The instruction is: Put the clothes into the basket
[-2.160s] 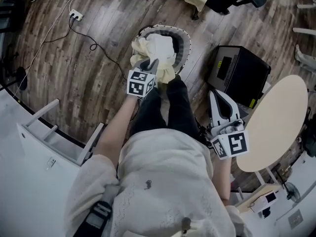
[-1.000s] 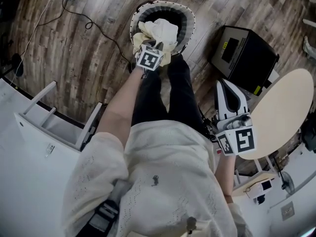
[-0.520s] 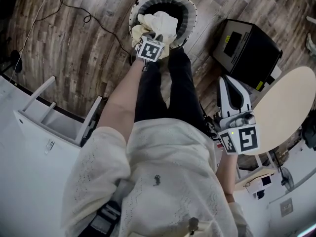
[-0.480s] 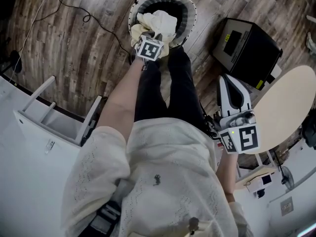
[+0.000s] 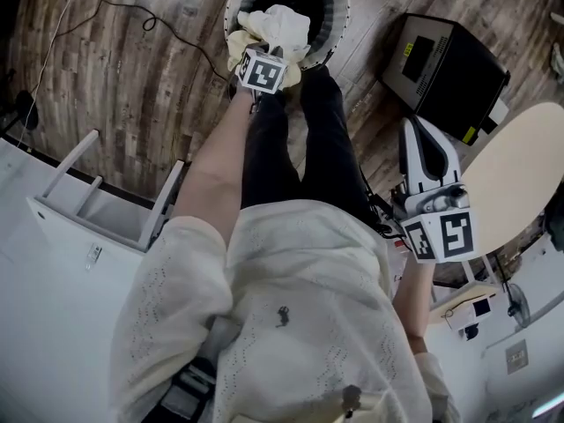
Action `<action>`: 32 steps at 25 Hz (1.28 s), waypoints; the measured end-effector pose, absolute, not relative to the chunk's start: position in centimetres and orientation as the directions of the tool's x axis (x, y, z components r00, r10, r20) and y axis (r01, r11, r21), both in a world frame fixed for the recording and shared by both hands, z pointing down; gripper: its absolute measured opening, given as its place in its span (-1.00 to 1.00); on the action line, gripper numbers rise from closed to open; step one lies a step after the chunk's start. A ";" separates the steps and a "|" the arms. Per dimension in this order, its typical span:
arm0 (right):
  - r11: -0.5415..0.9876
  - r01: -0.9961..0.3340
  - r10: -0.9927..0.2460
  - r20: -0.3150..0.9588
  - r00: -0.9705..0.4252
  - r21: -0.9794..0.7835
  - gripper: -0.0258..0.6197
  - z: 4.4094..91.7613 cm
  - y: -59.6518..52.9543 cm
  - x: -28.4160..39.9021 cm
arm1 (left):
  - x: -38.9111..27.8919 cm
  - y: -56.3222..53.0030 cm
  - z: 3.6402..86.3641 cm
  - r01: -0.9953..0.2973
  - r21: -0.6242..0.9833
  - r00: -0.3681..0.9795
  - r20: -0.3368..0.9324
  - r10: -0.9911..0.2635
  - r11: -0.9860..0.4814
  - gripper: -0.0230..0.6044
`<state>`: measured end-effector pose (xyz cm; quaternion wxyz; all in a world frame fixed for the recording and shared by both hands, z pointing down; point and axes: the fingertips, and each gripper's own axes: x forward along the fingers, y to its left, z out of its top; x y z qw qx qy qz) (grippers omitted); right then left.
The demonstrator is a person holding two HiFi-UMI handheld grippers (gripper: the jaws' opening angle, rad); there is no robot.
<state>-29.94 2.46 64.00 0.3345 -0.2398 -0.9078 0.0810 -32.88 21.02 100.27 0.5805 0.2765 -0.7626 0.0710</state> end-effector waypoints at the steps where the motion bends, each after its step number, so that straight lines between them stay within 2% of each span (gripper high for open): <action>1: 0.872 0.380 0.489 0.569 -0.661 -0.308 -0.90 64.1 2.4 -29.8 | -32.8 21.1 100.4 -0.505 0.209 -0.172 0.926 -0.335 0.837 -0.73; 21: 0.873 0.373 0.487 0.576 -0.657 -0.314 -0.90 65.1 2.0 -27.9 | -29.2 21.3 102.8 -0.463 0.240 -0.037 0.956 -0.290 0.853 -0.74; 25: 0.876 0.365 0.482 0.576 -0.660 -0.316 -0.90 65.1 1.8 -27.4 | -28.0 21.9 103.2 -0.422 0.237 -0.006 0.964 -0.265 0.875 -0.73; 32: 0.878 0.360 0.479 0.573 -0.665 -0.316 -0.90 65.0 2.1 -26.4 | -27.4 22.2 102.8 -0.383 0.265 -0.013 0.956 -0.292 0.885 -0.69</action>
